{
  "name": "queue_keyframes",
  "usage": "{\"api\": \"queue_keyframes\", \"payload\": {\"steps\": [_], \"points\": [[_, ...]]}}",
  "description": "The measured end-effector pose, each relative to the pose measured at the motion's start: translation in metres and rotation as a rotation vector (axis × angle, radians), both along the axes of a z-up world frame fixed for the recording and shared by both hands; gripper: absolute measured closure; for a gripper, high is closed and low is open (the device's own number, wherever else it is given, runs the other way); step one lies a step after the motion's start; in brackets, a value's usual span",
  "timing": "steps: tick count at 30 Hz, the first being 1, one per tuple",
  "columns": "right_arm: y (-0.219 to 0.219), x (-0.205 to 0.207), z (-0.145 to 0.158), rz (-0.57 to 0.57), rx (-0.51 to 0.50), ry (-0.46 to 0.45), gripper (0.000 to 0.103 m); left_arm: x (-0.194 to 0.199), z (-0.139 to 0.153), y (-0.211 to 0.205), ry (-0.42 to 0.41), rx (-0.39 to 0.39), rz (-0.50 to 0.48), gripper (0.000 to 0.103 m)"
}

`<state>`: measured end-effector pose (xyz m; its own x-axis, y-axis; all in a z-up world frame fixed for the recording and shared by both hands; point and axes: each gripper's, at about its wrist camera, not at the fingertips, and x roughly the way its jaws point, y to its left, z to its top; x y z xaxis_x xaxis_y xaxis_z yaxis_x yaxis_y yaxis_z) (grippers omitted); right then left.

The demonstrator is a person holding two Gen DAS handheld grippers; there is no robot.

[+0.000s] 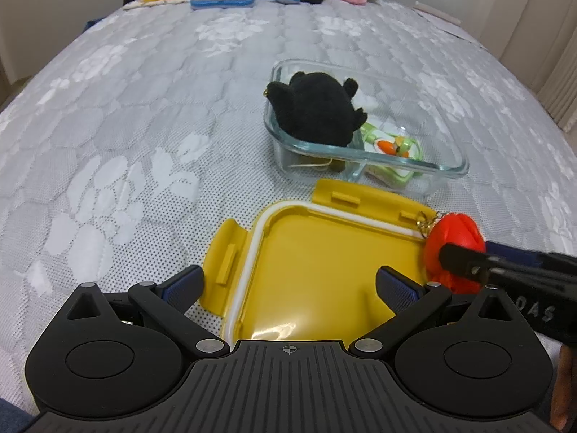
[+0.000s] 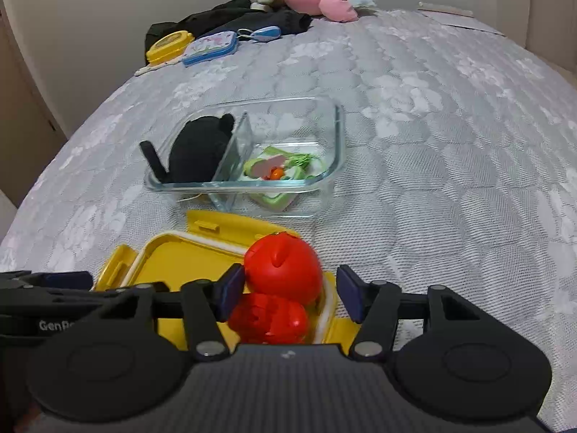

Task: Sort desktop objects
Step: 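Grasp the red doll keychain with the right gripper and lift it, then carry the red doll into the glass container and open the right gripper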

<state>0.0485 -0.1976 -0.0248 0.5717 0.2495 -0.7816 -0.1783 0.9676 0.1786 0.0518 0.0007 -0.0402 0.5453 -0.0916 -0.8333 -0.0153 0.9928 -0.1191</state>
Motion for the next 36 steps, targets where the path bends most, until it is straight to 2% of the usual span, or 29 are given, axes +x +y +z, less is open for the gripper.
{"api": "queue_keyframes", "payload": {"steps": [5, 9, 15, 21, 25, 30, 36], "points": [[-0.004, -0.002, 0.000, -0.008, 0.015, -0.005, 0.052, 0.001, 0.000, -0.004, 0.000, 0.003, -0.018, 0.000], [-0.016, -0.006, 0.012, -0.042, 0.079, -0.015, 0.053, -0.001, 0.001, -0.007, -0.003, 0.022, -0.034, 0.000], [-0.038, -0.007, 0.049, -0.092, 0.157, -0.053, 0.053, 0.000, 0.002, -0.011, -0.006, 0.027, -0.061, 0.000], [-0.040, 0.019, 0.090, -0.110, 0.176, -0.094, 0.053, 0.002, 0.001, -0.007, 0.010, -0.020, -0.062, 0.000], [-0.028, 0.042, 0.109, -0.118, 0.148, -0.142, 0.053, 0.003, 0.000, -0.004, 0.020, -0.051, -0.058, 0.000], [-0.017, 0.078, 0.108, -0.182, 0.238, -0.116, 0.053, 0.004, -0.002, -0.003, 0.033, -0.075, -0.059, 0.000], [-0.017, 0.120, 0.066, -0.387, 0.432, 0.033, 0.053, 0.005, -0.006, -0.003, 0.047, -0.086, -0.059, 0.000]]}}
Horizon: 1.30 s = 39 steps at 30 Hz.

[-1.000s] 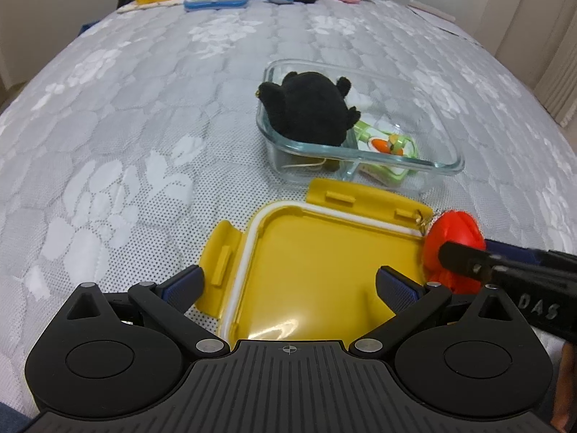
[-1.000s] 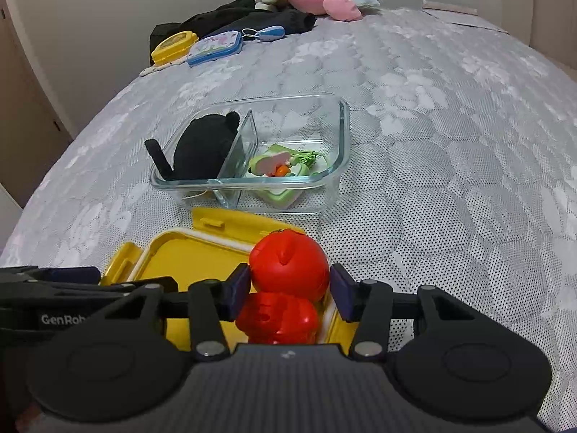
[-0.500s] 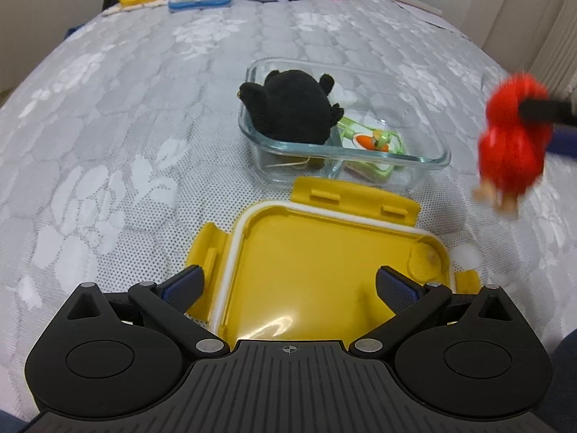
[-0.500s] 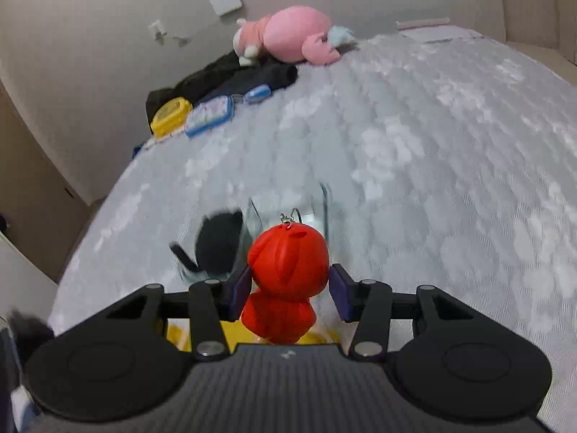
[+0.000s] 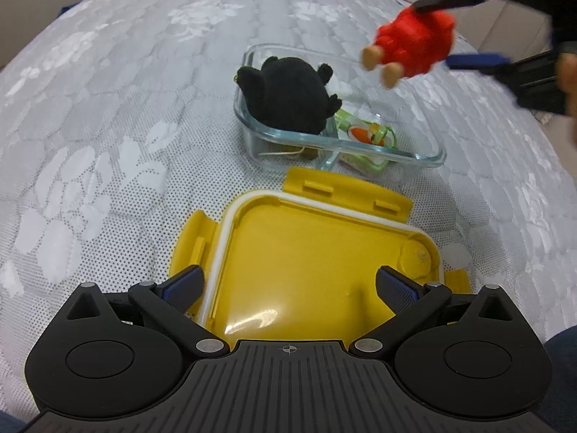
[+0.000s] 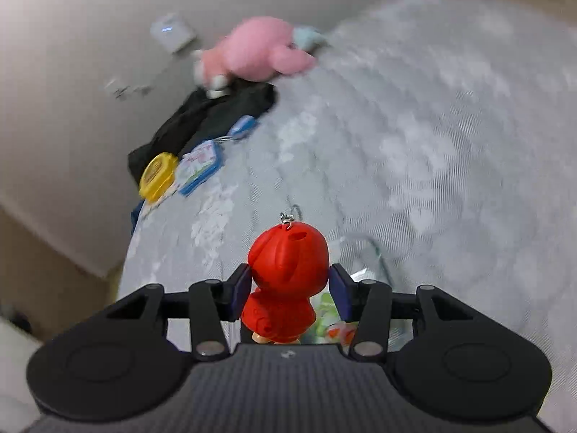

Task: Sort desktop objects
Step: 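Carry the red doll into the glass container and open the right gripper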

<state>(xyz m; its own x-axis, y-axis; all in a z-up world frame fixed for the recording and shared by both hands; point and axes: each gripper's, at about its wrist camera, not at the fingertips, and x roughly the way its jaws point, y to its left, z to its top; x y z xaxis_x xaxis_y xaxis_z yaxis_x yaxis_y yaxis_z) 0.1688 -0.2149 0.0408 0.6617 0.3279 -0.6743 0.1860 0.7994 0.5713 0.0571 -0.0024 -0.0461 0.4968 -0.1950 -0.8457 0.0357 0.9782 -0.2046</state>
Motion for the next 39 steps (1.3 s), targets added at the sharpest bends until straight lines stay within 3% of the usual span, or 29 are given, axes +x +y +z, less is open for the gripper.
{"api": "queue_keyframes", "payload": {"steps": [6, 9, 17, 21, 25, 29, 31, 39], "points": [[0.005, 0.021, -0.042, -0.102, 0.082, 0.112, 0.054, 0.002, -0.001, 0.001, 0.000, -0.008, 0.003, 0.000], [0.008, 0.023, -0.051, -0.120, 0.059, 0.136, 0.059, 0.003, -0.003, 0.001, 0.007, -0.014, 0.001, 0.000], [0.007, 0.018, -0.053, -0.077, 0.018, 0.166, 0.059, 0.003, -0.003, 0.001, 0.011, -0.013, 0.000, 0.000], [0.019, 0.017, -0.034, 0.052, -0.146, 0.090, 0.059, 0.004, -0.004, 0.001, 0.011, -0.011, -0.001, 0.000], [0.042, 0.014, -0.022, 0.267, -0.356, 0.070, 0.059, 0.004, -0.004, 0.000, 0.013, -0.008, -0.002, 0.000], [0.080, -0.003, -0.017, 0.428, -0.676, 0.026, 0.058, 0.004, -0.005, 0.001, 0.017, -0.014, 0.000, 0.000], [0.095, -0.011, -0.017, 0.478, -0.774, 0.002, 0.058, 0.004, -0.005, 0.001, 0.018, -0.013, 0.000, 0.000], [0.112, -0.016, -0.029, 0.523, -0.808, 0.049, 0.058, 0.005, -0.007, 0.000, 0.021, -0.007, -0.003, 0.000]]}}
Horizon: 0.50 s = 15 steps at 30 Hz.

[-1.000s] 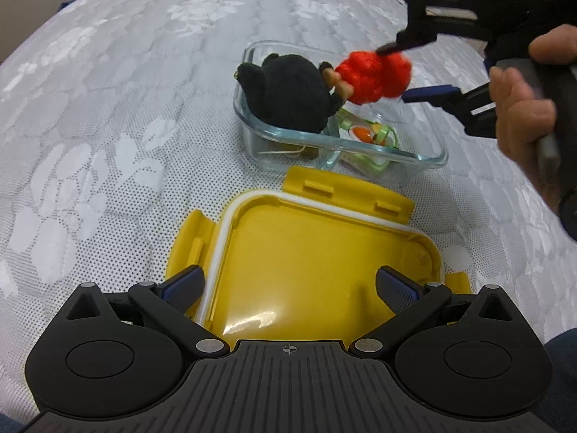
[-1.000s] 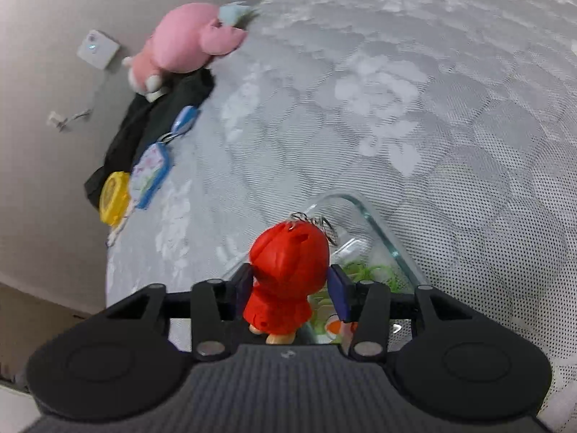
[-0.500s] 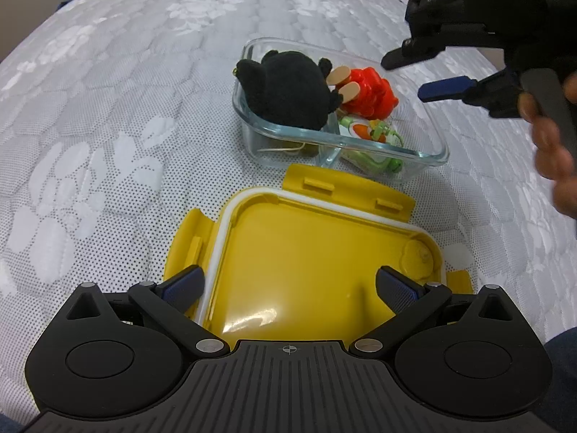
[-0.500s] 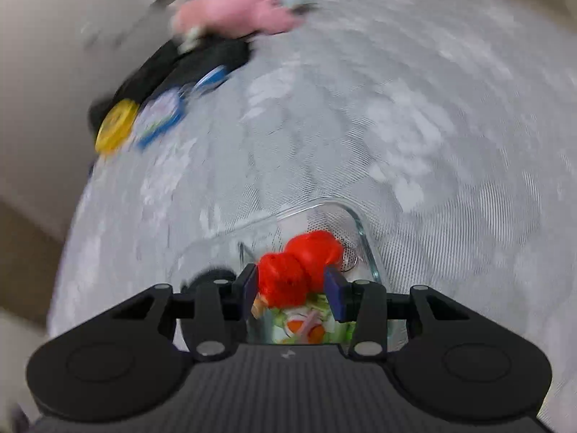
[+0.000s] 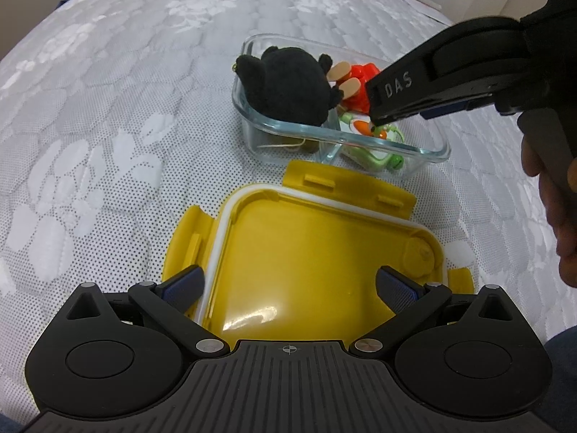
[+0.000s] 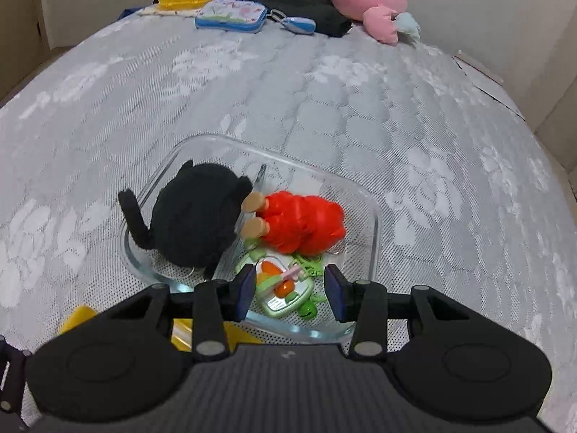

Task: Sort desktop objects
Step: 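Carry the red doll into the glass container and open the right gripper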

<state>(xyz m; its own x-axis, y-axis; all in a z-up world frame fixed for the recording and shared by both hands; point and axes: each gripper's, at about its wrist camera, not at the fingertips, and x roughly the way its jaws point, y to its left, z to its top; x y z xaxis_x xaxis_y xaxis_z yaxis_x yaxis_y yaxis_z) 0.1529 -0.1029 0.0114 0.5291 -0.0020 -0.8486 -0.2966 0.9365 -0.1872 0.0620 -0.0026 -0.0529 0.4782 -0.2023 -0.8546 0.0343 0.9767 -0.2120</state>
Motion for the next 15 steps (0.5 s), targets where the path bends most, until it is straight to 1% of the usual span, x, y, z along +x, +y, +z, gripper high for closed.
{"api": "queue_keyframes", "payload": {"steps": [3, 10, 13, 14, 15], "points": [[-0.0013, 0.0006, -0.0063, -0.005, -0.002, 0.020, 0.059, 0.0001, 0.0002, -0.0002, 0.000, 0.001, -0.001, 0.000], [-0.0025, 0.0005, -0.0078, -0.014, -0.004, 0.015, 0.059, 0.0004, 0.0000, -0.0005, 0.000, 0.001, 0.001, 0.000], [-0.0051, 0.0014, -0.0074, -0.016, 0.009, 0.023, 0.059, -0.0007, -0.0002, -0.0016, -0.001, -0.002, 0.016, 0.000], [-0.0070, 0.0013, -0.0072, -0.014, 0.013, 0.030, 0.060, -0.0006, -0.0003, -0.0015, -0.001, -0.002, 0.016, 0.000], [-0.0089, 0.0012, -0.0070, -0.012, 0.016, 0.038, 0.064, -0.0004, -0.0005, -0.0014, -0.001, -0.002, 0.016, 0.000]]}}
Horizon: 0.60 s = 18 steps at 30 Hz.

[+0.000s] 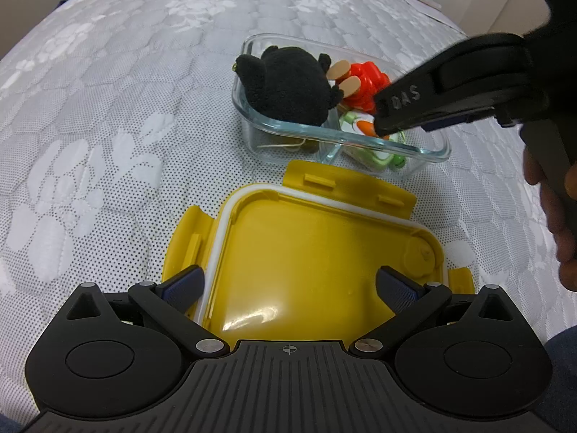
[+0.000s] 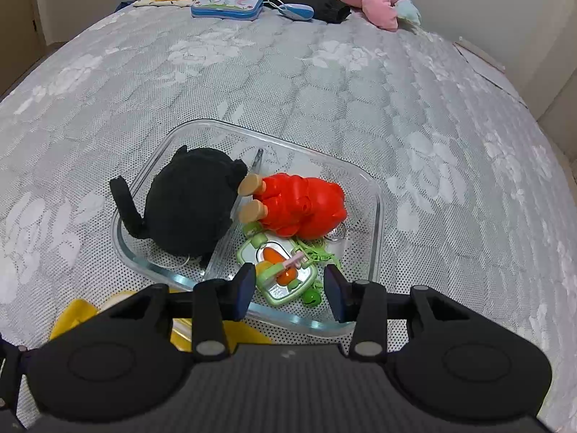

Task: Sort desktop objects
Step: 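Carry the red doll into the glass container and open the right gripper, then push the red doll deeper into the glass container with the right gripper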

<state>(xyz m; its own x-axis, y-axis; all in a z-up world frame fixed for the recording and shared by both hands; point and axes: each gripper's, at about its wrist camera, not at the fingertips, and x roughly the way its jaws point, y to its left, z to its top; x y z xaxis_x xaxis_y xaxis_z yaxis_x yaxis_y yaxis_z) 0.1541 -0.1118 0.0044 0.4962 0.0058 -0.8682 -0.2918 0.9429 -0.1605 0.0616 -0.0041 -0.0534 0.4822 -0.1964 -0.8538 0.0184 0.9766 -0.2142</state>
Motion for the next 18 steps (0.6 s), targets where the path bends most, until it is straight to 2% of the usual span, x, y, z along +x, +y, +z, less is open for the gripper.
{"api": "queue_keyframes", "payload": {"steps": [1, 3, 6, 11, 13, 16, 17, 18], "points": [[-0.002, 0.000, 0.000, 0.002, 0.004, 0.008, 0.066, 0.000, 0.000, 0.000, 0.000, 0.000, 0.000, 0.000], [-0.007, 0.000, 0.001, 0.002, 0.003, 0.020, 0.079, 0.000, 0.000, 0.000, 0.000, 0.001, -0.001, 0.000], [-0.014, 0.000, 0.002, 0.008, 0.002, 0.033, 0.090, 0.000, 0.000, 0.000, 0.000, 0.002, -0.002, 0.000], [-0.026, 0.003, 0.008, -0.003, -0.056, -0.023, 0.090, 0.000, 0.001, 0.000, 0.001, 0.004, -0.003, 0.000], [-0.035, 0.007, 0.018, -0.036, -0.021, -0.055, 0.084, 0.000, 0.001, 0.001, 0.002, 0.001, -0.002, 0.000], [-0.054, 0.010, 0.039, -0.086, 0.144, -0.090, 0.053, 0.000, 0.001, 0.001, 0.003, 0.002, -0.002, 0.000], [-0.058, 0.012, 0.044, -0.091, 0.189, -0.088, 0.037, 0.000, 0.001, 0.000, 0.003, 0.004, -0.003, 0.000], [-0.062, 0.013, 0.049, -0.096, 0.233, -0.084, 0.032, 0.000, 0.001, 0.000, 0.004, 0.006, -0.004, 0.000]]}}
